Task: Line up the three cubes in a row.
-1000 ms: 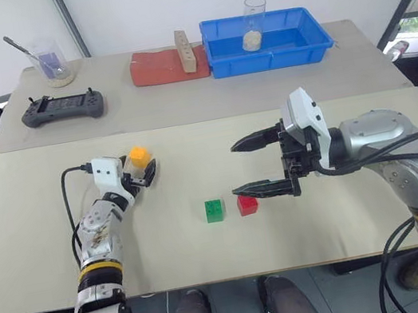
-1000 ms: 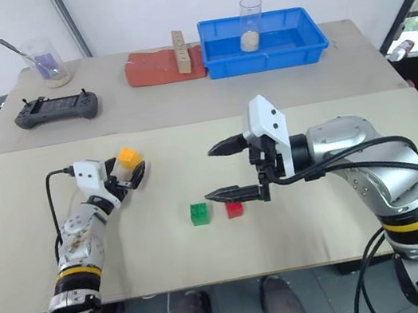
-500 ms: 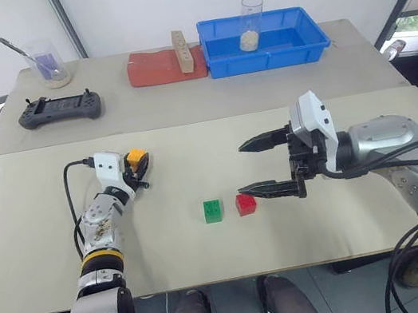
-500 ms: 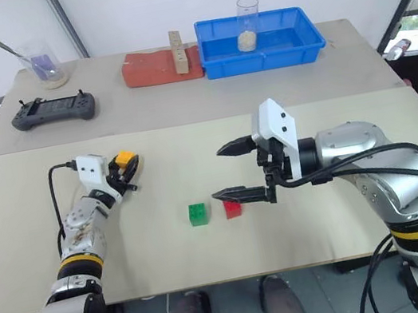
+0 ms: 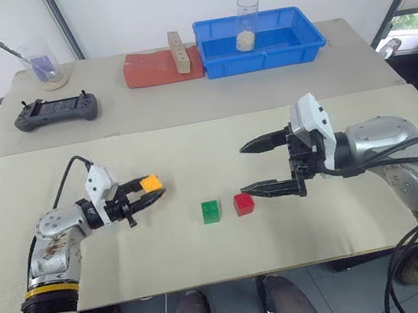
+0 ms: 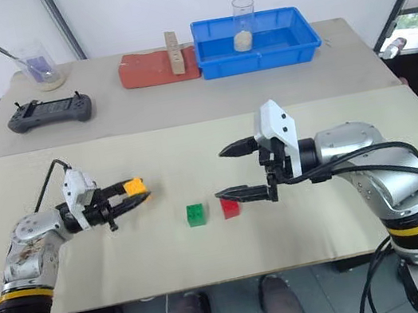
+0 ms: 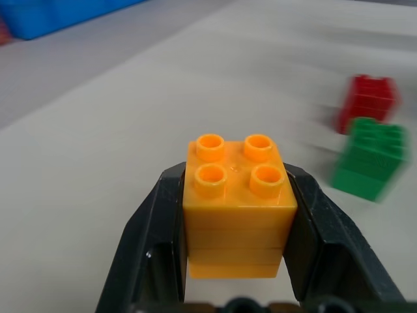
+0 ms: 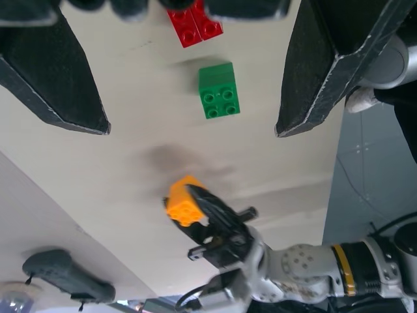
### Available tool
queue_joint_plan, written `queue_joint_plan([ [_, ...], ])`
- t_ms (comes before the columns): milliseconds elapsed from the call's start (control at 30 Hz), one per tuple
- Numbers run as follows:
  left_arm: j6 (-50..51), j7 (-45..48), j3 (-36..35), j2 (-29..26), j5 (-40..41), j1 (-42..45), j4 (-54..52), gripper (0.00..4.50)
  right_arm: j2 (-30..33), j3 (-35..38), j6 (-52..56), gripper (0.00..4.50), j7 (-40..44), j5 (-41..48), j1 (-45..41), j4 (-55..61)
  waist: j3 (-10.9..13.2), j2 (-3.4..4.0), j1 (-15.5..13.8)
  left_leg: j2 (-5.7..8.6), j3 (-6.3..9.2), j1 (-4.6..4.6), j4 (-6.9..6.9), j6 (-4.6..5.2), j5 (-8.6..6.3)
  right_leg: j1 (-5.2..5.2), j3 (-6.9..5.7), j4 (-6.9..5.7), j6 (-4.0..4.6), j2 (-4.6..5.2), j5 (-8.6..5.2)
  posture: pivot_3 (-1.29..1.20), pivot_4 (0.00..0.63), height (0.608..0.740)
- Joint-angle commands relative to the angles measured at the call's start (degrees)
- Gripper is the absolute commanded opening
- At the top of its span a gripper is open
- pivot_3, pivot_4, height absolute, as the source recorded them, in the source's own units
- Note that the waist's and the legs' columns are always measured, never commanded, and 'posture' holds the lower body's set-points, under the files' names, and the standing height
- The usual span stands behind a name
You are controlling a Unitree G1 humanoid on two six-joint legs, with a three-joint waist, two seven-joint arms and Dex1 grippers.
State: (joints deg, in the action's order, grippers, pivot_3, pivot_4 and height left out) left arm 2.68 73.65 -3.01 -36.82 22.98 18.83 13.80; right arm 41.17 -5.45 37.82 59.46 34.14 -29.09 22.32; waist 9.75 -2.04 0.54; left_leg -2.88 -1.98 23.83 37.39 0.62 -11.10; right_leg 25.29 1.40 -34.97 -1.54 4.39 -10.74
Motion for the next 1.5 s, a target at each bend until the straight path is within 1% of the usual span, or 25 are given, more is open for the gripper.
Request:
queue_joint_plan([
  [33,-5.8,9.3,1.4,-1.2,0.6,0.5,2.2,1.40,0.5,0.6,-1.9,4.50,1.2,-0.2,-0.7,1.0,0.0,0.00,0.0,0.00,0.00,0.00,0.00,0.00,0.00,0.00,0.00,0.00,0.00,0.01,0.00,0.00,0.150,0.740],
  [133,-11.6,14.5,2.7,-0.6,-1.3,3.1,9.0,1.40,1.1,0.8,-1.6,4.50,1.6,0.0,-0.3,1.6,0.0,0.00,0.0,0.00,0.00,0.01,0.00,0.00,0.00,0.02,0.00,0.00,0.01,-0.01,0.00,0.00,0.150,0.740],
  [267,-15.9,18.0,4.2,1.6,-2.3,6.4,15.0,1.40,2.0,1.4,0.3,4.50,1.3,1.4,-0.3,3.9,0.0,0.00,-0.2,0.01,0.00,0.05,0.00,0.01,0.01,0.05,-0.01,-0.01,0.00,-0.02,0.00,0.00,0.150,0.740],
  [433,-18.2,18.8,5.5,2.4,-2.6,7.1,18.3,1.40,2.8,2.2,2.1,4.50,0.3,2.6,-0.6,5.4,0.0,0.00,0.0,0.01,0.00,0.11,0.01,0.01,0.00,0.06,0.00,0.02,-0.03,-0.01,-0.01,0.00,0.150,0.740],
  [800,-20.9,18.8,7.1,2.4,-2.9,7.2,21.3,1.40,3.3,2.3,3.1,4.50,-0.4,3.0,-1.2,5.4,0.0,0.00,0.1,0.00,0.02,0.18,0.08,0.02,0.01,0.12,0.00,-0.04,-0.03,-0.02,0.00,0.00,0.150,0.740],
  [867,-21.3,18.8,7.1,2.6,-3.2,7.4,21.9,2.43,3.3,2.2,3.0,4.50,-0.3,2.9,-1.1,5.3,0.0,0.00,0.1,0.00,0.02,0.17,0.08,0.02,0.01,0.13,0.00,-0.05,-0.03,-0.03,0.00,0.00,0.150,0.740],
  [900,-21.5,18.8,7.1,2.7,-3.4,7.5,22.3,2.74,3.4,2.2,3.0,4.50,-0.2,2.9,-1.0,5.3,0.0,0.00,0.1,-0.01,0.02,0.17,0.08,0.02,0.01,0.13,0.00,-0.06,-0.03,-0.03,0.00,0.00,0.150,0.740],
  [1033,-21.5,18.8,7.2,2.6,-3.5,8.2,23.3,4.45,3.5,2.1,2.6,4.50,0.2,2.8,-0.9,4.9,0.0,0.00,0.1,-0.01,0.02,0.19,0.08,0.02,0.01,0.14,0.00,-0.05,-0.03,-0.03,0.00,0.00,0.150,0.740],
  [1167,-20.7,18.9,7.3,1.2,-3.0,8.0,22.1,4.45,3.6,2.0,2.3,4.50,0.6,2.5,-0.9,4.6,0.0,0.00,0.0,0.00,0.02,0.23,0.09,0.02,0.01,0.15,0.00,-0.04,-0.04,-0.03,0.01,0.00,0.150,0.740],
  [1267,-18.2,18.8,5.6,-0.4,-2.0,7.7,18.8,4.45,4.4,2.5,1.9,4.50,1.2,2.2,0.1,4.6,0.0,0.00,0.1,0.00,0.02,0.25,0.09,0.02,0.01,0.18,0.00,-0.04,-0.04,-0.03,0.00,0.00,0.150,0.740],
  [1400,-8.9,15.8,2.0,-5.4,1.1,6.9,7.2,4.45,7.7,5.3,0.0,4.50,2.8,1.4,3.4,3.9,0.0,-0.01,0.1,-0.03,0.04,0.31,0.09,0.02,0.01,0.24,0.00,-0.05,-0.03,-0.04,0.00,0.00,0.150,0.740],
  [1500,-0.7,13.9,-0.1,-11.4,2.1,7.4,-1.6,4.45,10.5,8.4,-1.7,4.50,3.2,0.3,6.4,3.0,0.0,-0.01,0.1,-0.01,0.04,0.36,0.09,0.01,0.01,0.29,0.00,-0.03,-0.05,-0.02,0.00,0.00,0.150,0.740],
])
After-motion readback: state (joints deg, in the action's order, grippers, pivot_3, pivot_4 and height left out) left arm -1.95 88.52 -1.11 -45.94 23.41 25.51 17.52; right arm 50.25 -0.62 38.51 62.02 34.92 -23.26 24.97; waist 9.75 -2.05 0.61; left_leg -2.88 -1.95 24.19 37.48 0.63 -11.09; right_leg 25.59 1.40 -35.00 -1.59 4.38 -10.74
